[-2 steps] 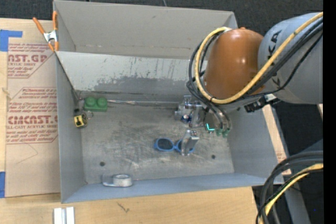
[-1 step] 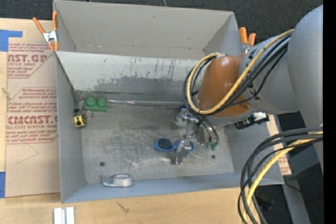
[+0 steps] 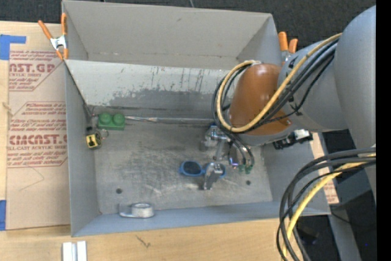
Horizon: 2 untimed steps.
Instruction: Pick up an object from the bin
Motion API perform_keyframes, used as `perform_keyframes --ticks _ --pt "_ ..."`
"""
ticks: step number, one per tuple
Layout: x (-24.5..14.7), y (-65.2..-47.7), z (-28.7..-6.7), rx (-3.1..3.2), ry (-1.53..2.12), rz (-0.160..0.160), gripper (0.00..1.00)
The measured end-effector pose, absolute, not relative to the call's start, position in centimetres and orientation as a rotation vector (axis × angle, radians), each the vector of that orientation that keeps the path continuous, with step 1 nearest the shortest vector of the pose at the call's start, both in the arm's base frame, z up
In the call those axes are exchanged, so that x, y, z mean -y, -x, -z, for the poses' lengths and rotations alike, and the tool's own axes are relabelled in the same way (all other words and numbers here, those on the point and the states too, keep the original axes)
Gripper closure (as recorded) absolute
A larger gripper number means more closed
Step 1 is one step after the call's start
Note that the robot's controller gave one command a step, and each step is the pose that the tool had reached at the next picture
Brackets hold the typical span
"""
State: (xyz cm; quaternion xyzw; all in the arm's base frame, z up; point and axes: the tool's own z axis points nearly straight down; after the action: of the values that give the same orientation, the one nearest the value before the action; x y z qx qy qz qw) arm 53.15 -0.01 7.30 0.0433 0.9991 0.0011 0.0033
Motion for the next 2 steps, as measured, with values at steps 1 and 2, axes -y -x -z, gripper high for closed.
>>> perform_keyframes --ticks 1,2 --pt "-0.83 -51.18 -7.37 -3.123 0.005 0.002 0.0" --pt "-0.8 -51.44 -7.55 -3.132 0.003 0.001 0.0"
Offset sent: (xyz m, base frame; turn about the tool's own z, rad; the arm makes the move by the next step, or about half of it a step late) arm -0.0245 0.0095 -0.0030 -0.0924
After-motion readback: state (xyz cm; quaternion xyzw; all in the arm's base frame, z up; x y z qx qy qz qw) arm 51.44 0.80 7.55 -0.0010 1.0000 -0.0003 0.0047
